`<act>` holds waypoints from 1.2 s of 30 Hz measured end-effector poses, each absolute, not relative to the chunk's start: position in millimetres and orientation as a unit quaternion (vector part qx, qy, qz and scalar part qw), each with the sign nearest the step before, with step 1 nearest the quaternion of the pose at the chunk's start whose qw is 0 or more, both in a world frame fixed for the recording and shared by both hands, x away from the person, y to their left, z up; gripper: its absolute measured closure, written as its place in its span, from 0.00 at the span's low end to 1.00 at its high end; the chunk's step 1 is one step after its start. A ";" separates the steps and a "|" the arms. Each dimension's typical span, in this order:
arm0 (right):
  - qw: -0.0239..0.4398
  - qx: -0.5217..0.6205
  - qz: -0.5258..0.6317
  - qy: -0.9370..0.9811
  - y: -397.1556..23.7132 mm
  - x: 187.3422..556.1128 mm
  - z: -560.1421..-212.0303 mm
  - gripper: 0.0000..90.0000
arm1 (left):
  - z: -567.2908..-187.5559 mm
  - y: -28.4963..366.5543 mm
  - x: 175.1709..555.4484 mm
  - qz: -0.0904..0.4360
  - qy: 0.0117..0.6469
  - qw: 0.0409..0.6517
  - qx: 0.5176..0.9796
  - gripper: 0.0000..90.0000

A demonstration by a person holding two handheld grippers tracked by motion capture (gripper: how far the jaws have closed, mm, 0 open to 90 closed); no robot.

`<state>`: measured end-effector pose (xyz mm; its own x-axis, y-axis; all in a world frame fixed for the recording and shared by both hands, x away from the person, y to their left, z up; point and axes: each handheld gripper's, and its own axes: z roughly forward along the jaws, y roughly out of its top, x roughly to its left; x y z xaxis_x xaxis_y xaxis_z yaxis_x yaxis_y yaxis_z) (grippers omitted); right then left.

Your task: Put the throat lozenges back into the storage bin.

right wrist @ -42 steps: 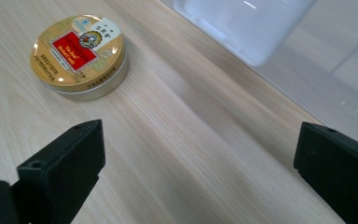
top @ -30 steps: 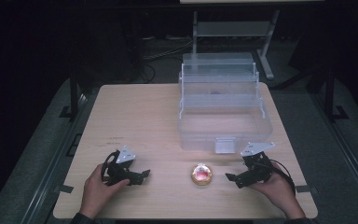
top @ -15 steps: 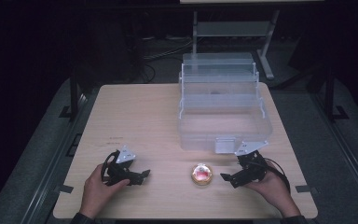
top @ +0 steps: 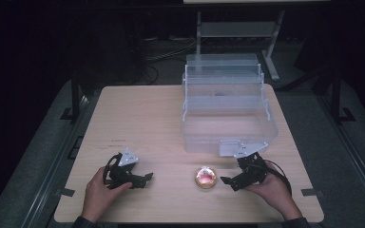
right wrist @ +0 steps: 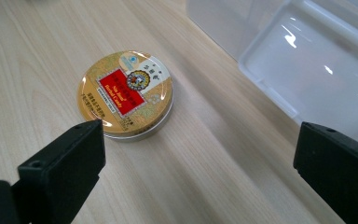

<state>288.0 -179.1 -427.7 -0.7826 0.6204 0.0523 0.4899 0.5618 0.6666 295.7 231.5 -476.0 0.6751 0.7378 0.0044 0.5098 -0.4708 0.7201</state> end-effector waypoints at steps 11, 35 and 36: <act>0.088 0.303 0.343 0.885 -166.6 289.0 -427.6 0.02 | -476.0 231.5 295.7 0.160 0.370 0.357 0.843 0.12; 0.071 0.268 0.336 0.900 -134.7 292.5 -429.3 0.02 | -476.0 231.5 295.7 0.160 0.370 0.357 0.843 0.12; 0.071 0.268 0.336 0.900 -134.7 292.5 -429.3 0.02 | -476.0 231.5 295.7 0.160 0.370 0.357 0.843 0.12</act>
